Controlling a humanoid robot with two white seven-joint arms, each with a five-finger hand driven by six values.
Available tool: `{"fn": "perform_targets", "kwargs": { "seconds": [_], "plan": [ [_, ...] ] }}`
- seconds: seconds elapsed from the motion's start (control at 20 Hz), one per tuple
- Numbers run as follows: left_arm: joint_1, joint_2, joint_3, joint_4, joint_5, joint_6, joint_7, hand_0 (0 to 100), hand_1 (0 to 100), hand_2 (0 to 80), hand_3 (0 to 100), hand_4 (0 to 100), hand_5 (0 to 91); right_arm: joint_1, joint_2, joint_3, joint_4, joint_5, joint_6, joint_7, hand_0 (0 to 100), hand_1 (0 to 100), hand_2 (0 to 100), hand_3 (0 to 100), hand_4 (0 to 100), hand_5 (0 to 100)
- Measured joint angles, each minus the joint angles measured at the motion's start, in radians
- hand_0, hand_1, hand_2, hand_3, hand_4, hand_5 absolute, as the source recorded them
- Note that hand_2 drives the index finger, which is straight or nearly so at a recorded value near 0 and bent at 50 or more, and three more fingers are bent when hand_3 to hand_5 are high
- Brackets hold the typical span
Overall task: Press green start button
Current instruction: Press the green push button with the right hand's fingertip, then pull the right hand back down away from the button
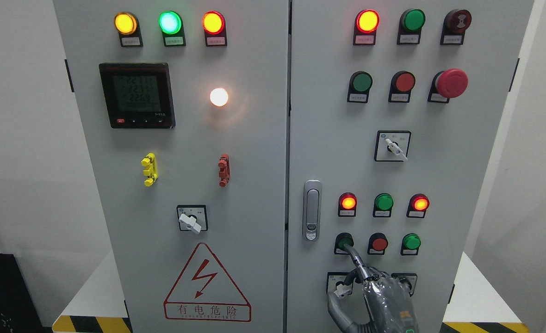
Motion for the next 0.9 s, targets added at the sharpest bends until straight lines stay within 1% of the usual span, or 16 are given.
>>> {"fn": "perform_targets", "kwargs": {
  "seconds": [0.65,0.9],
  "plan": [
    [0.0,0.0,0.0,0.0,0.0,0.0,0.0,12,56,0.0,0,0,0.0,-0.002,0.001,0.001,0.009,-0.007,0.0,0.001,52,35,0,59,60,52],
    [0.0,0.0,0.0,0.0,0.0,0.0,0.0,12,56,0.0,0,0,0.0,0.0,0.001,0.001,0.003,-0.012,-0.012,0.005,53,35,0,58,60,52]
  ]
}}
